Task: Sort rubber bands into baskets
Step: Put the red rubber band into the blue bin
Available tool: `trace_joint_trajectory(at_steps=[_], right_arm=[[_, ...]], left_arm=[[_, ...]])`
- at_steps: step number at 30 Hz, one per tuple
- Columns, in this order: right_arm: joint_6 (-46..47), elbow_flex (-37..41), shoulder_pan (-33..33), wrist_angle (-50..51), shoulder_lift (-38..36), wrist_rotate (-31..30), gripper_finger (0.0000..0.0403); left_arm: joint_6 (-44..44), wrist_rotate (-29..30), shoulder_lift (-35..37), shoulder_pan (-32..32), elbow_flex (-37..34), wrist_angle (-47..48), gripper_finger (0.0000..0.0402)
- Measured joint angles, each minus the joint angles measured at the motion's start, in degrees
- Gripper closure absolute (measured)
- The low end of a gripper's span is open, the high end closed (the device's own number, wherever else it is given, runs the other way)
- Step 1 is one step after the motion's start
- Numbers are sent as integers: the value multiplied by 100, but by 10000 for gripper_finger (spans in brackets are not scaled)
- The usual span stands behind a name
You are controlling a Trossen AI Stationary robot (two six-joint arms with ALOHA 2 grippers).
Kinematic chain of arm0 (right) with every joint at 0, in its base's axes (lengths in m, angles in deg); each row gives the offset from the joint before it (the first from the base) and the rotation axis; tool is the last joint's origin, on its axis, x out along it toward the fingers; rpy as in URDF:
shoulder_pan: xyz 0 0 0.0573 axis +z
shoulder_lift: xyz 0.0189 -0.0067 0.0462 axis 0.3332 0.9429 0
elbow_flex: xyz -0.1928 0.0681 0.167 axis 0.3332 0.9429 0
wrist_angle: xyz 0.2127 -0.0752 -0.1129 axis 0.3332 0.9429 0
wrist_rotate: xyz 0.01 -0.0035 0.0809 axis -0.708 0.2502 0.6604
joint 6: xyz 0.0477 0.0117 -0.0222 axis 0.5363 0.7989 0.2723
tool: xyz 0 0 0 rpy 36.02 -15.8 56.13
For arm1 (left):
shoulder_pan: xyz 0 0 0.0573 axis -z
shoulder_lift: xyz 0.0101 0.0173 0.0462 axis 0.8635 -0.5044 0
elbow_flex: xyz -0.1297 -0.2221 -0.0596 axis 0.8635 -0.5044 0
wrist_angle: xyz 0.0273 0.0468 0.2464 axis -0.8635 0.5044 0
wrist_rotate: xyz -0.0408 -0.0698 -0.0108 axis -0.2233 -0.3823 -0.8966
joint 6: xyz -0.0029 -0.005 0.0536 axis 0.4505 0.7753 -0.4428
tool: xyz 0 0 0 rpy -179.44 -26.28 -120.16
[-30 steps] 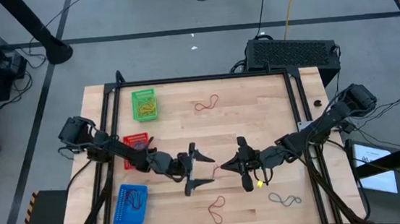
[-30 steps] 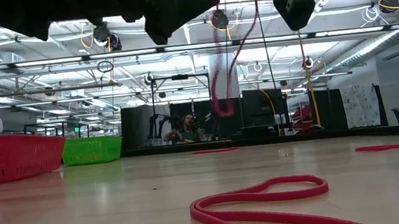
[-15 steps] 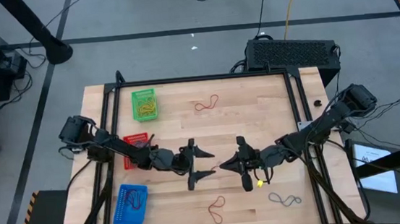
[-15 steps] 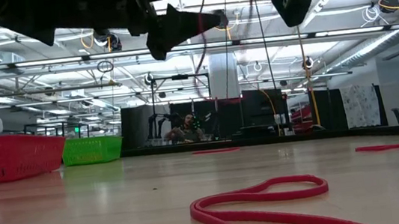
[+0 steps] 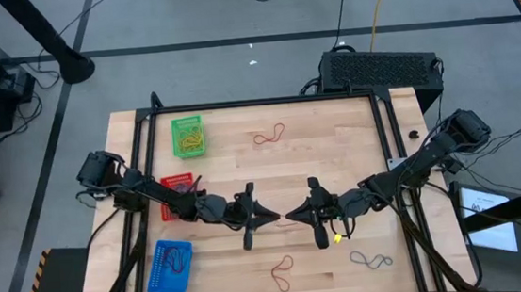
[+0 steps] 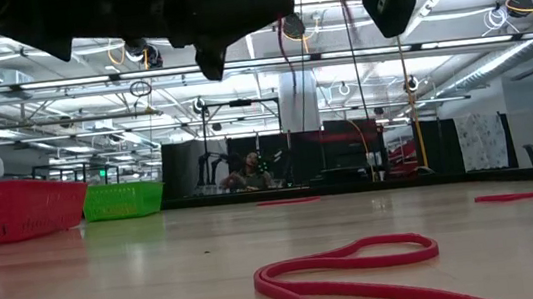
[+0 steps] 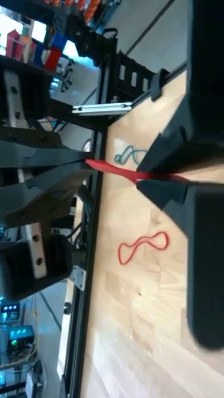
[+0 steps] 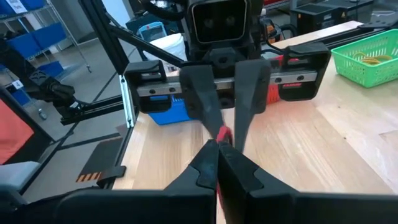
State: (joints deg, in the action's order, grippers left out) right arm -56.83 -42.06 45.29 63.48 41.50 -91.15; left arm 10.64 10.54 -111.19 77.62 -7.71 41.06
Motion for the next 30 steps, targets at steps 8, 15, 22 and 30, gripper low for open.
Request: trace_joint_trajectory(at_steps=[8, 15, 22, 30], right_arm=[[-17, 0, 0, 0, 0, 0, 401], [-185, 2, -49, -4, -63, -26, 349], [-739, 5, -40, 49, -166, 187, 271], [-1007, 7, 31, -513, -168, 2516, 248]], left_arm=[[-31, -36, 80, 2, 0, 184, 397], [-131, -36, 865, 16, 0, 1164, 398], [164, 75, 2232, 22, -1, 3489, 399], [1728, 67, 4035, 22, 0, 6936, 400]])
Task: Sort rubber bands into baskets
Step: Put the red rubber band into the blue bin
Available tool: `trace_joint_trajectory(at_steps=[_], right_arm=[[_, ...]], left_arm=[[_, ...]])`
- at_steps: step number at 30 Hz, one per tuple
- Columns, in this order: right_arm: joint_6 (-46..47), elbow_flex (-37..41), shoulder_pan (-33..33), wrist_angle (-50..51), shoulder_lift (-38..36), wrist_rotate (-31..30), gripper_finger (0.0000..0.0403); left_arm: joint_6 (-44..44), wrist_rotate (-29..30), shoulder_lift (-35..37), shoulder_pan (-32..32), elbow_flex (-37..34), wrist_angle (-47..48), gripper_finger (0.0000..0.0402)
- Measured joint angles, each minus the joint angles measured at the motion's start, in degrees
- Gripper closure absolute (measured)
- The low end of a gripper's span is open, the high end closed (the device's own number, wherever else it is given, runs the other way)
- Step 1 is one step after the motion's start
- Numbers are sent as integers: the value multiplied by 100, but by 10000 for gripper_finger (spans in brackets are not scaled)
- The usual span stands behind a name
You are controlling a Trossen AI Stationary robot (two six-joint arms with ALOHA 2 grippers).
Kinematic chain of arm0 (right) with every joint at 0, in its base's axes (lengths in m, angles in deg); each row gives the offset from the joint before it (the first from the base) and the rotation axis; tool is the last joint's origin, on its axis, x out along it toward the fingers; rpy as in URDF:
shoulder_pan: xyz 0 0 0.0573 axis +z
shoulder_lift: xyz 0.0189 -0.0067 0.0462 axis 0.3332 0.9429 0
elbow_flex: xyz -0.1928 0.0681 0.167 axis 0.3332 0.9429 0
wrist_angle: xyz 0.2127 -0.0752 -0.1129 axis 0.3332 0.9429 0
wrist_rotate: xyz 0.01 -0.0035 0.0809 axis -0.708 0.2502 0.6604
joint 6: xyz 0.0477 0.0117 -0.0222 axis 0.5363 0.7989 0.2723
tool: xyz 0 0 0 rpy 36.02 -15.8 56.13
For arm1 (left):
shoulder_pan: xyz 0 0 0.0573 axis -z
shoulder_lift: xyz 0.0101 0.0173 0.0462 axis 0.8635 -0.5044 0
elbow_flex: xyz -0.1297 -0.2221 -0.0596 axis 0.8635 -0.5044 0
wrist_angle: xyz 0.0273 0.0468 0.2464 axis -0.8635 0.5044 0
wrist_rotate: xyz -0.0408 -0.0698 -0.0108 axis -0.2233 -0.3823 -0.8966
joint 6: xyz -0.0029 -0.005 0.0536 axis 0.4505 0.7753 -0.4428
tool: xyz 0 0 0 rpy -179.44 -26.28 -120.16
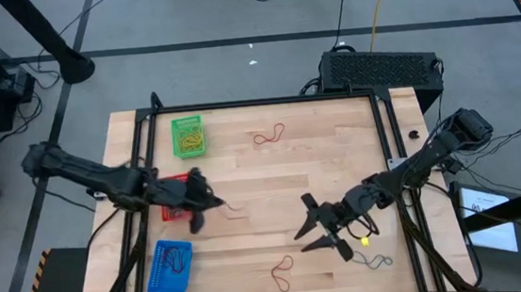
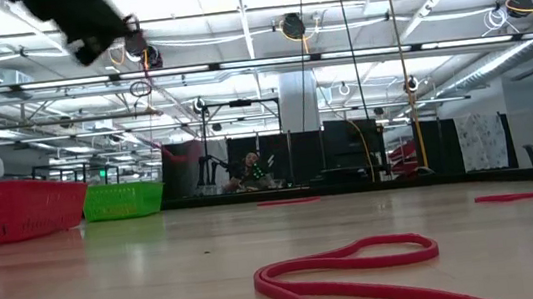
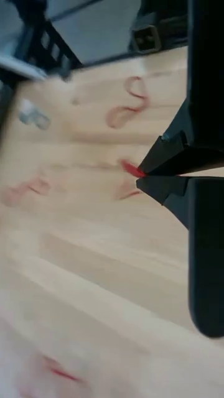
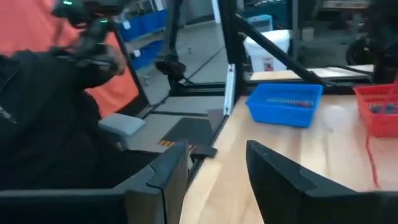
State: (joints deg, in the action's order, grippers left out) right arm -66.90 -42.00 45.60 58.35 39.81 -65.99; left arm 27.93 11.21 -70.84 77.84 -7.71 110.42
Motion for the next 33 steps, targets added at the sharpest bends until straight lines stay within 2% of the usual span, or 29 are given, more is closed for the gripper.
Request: trace_joint_trajectory(at_steps=[3, 6, 13, 15, 25, 33], right_arm=[[-56, 0, 50, 46, 0, 21, 248], [-159, 0, 60, 69, 0, 15, 248], [-342, 0, 58, 91, 0, 4, 248], [-342, 0, 58, 88, 0, 4, 248], [-312, 0, 58, 89, 0, 4, 248], [-217, 0, 58, 86, 2, 4, 248]], left_arm=[[793, -172, 505, 18, 0, 1126, 400], [1489, -846, 847, 181, 0, 1725, 400], [2935, -2486, 984, 1050, 0, 1680, 400], [3463, -2748, 967, 1338, 0, 1672, 400], [5585, -2892, 959, 2534, 0, 2384, 400], [6124, -2903, 959, 2885, 0, 3127, 400]])
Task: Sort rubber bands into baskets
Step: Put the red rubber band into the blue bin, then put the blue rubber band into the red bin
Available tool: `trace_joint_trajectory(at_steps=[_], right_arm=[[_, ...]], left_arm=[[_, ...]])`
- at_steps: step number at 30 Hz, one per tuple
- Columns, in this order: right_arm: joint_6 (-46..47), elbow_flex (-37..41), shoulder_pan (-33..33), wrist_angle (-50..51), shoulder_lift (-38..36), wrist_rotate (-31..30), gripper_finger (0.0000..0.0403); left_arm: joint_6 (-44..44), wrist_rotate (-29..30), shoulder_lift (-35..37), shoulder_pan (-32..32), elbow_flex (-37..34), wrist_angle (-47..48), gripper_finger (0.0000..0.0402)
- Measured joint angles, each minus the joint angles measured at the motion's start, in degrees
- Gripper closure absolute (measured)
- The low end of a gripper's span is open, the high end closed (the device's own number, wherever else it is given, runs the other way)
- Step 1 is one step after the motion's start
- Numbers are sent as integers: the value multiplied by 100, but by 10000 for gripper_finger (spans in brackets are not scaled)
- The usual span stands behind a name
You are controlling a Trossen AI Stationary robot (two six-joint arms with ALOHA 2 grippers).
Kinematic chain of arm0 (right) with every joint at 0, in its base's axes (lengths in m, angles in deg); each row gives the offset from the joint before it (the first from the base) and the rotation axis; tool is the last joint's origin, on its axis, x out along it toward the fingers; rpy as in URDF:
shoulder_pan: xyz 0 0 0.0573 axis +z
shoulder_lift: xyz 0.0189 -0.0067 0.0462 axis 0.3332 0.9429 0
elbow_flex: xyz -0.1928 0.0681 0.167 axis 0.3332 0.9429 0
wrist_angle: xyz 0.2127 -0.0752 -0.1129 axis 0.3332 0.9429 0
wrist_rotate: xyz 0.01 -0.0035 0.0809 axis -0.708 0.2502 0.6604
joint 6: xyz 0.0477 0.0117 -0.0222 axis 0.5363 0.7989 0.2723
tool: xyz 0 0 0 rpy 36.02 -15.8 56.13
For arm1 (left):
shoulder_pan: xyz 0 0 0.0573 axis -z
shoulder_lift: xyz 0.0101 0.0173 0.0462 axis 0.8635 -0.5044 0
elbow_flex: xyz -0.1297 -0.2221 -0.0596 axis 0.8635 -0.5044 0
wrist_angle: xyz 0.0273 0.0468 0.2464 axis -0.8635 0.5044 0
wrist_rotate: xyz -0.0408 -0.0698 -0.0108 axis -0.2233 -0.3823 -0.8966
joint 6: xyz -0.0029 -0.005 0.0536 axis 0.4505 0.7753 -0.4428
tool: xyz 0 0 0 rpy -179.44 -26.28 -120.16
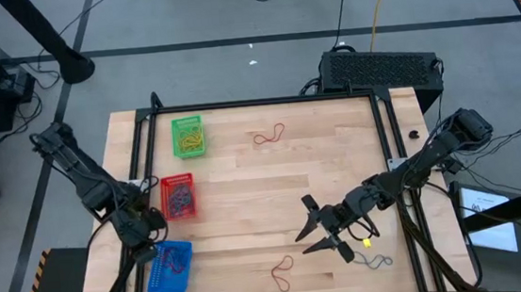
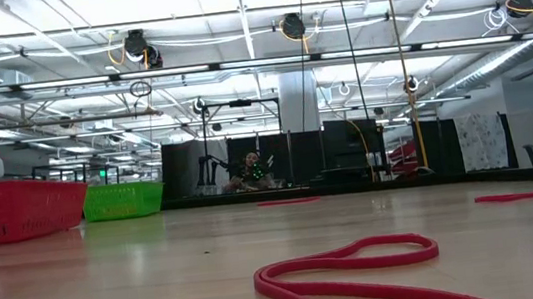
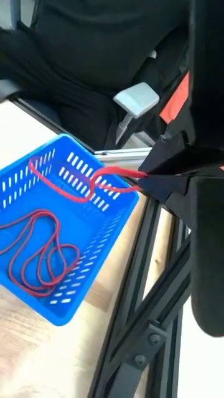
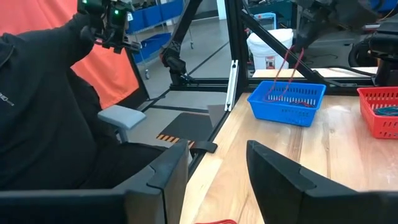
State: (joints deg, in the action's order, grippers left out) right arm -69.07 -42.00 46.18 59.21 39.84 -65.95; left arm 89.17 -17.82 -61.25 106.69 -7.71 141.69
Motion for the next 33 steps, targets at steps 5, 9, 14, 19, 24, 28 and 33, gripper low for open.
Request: trace_joint_trajectory(at_steps=[5, 9, 14, 19, 24, 28, 33], right_arm=[[66, 0, 29, -10, 0, -1, 248], [67, 0, 77, -21, 0, -4, 248], [62, -2, 136, -43, 2, -81, 248], [54, -2, 153, -43, 2, -161, 248], [60, -2, 153, -120, 4, -170, 248], [54, -2, 153, -181, 4, -170, 248], [52, -2, 153, -204, 4, -132, 248]], left_arm=[[15, 51, -51, 34, 0, 14, 400], [15, 59, -196, 35, -91, 13, 400], [-23, -309, -490, 33, -205, 23, 400], [-60, -320, -717, 30, -208, -61, 377], [-511, -104, -856, 29, -208, -149, 332], [-903, 397, -881, 29, -208, -658, 295], [-1446, 695, -881, -38, -208, -1134, 261]])
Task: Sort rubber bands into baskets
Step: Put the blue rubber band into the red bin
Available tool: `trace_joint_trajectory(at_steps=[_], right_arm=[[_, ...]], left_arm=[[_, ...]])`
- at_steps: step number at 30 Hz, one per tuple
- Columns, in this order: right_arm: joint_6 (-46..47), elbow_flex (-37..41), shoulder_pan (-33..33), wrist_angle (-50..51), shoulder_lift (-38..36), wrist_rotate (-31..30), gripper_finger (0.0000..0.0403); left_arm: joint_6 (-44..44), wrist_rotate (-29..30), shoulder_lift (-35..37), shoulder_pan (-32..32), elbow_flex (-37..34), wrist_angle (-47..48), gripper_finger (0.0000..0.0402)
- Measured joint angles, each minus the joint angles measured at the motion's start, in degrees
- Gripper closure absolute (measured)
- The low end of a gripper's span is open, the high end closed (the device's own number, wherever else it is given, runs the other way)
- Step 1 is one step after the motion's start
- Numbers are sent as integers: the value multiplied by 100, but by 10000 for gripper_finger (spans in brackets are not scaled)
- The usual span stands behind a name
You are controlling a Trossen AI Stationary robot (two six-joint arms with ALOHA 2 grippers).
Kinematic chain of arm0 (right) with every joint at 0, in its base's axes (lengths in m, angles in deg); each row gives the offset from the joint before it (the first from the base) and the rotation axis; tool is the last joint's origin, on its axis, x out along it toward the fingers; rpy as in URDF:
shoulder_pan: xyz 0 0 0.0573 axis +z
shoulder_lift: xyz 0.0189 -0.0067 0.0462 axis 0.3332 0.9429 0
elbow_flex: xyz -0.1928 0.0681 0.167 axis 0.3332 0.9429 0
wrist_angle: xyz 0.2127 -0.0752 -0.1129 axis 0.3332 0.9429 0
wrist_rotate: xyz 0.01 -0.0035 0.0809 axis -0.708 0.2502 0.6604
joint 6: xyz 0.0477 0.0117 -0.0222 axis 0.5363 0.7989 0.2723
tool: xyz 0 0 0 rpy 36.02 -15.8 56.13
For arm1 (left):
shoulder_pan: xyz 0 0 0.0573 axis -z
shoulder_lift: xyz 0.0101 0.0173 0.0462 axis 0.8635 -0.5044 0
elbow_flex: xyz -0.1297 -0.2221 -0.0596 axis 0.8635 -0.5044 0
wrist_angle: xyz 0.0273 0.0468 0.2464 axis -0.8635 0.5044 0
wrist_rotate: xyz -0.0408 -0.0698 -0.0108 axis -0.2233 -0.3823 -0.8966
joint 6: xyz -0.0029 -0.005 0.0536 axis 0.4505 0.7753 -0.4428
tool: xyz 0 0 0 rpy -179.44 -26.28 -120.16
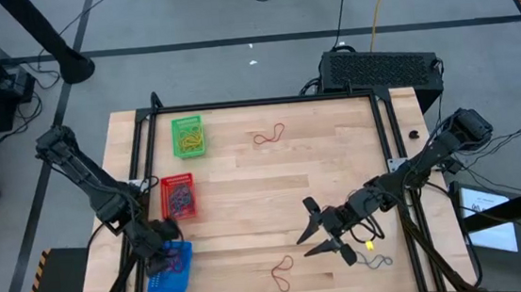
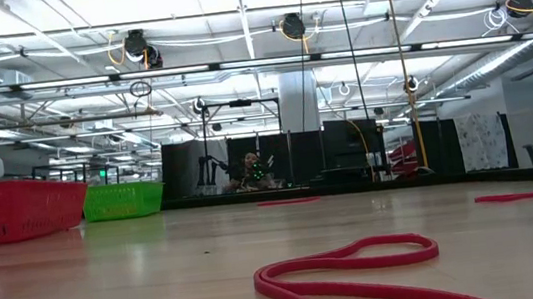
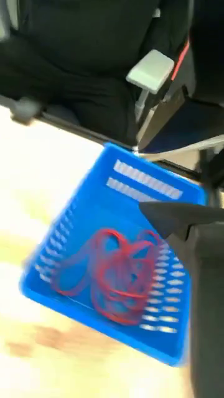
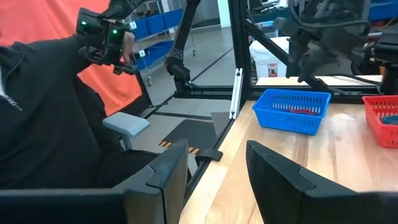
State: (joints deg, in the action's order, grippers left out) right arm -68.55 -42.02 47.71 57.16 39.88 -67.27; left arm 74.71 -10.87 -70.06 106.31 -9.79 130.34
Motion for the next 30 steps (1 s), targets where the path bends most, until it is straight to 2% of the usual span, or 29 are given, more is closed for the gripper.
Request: trace_joint_trajectory(at_steps=[2, 4, 7, 10, 13, 17, 21, 24, 27, 30], right_arm=[[-2, 0, 26, -46, 0, 91, 248], [-143, 0, 91, -198, 0, 345, 248], [-546, -1, 291, -639, 16, 1064, 248], [-934, -4, 543, -983, 17, 1684, 248], [-729, -7, 726, -777, 14, 1482, 248], [701, -7, 686, 363, 4, 660, 248], [2328, -7, 493, 2184, -147, 264, 248], [3049, -7, 373, 3719, -234, -14, 248], [3208, -6, 251, 5116, -247, -463, 248], [2798, -4, 172, 6061, -247, -936, 248]], left_arm=[[-422, 384, 0, -23, 0, -278, 255], [-1105, 1191, 0, -14, 0, -749, 252], [-2444, 2316, -70, 47, -17, -1866, 251], [-3884, 2643, -256, 80, -20, -2926, 251], [-4881, 3192, -516, 25, -20, -3477, 251], [-5509, 4103, -956, -284, -22, -3559, 251], [-5982, 4065, -1453, -808, -28, -3919, 251], [-6436, 3654, -1873, -1177, -26, -4739, 251], [-6877, 3029, -2305, -1467, -26, -5652, 251], [-7063, 2520, -2669, -1687, -26, -6268, 251]])
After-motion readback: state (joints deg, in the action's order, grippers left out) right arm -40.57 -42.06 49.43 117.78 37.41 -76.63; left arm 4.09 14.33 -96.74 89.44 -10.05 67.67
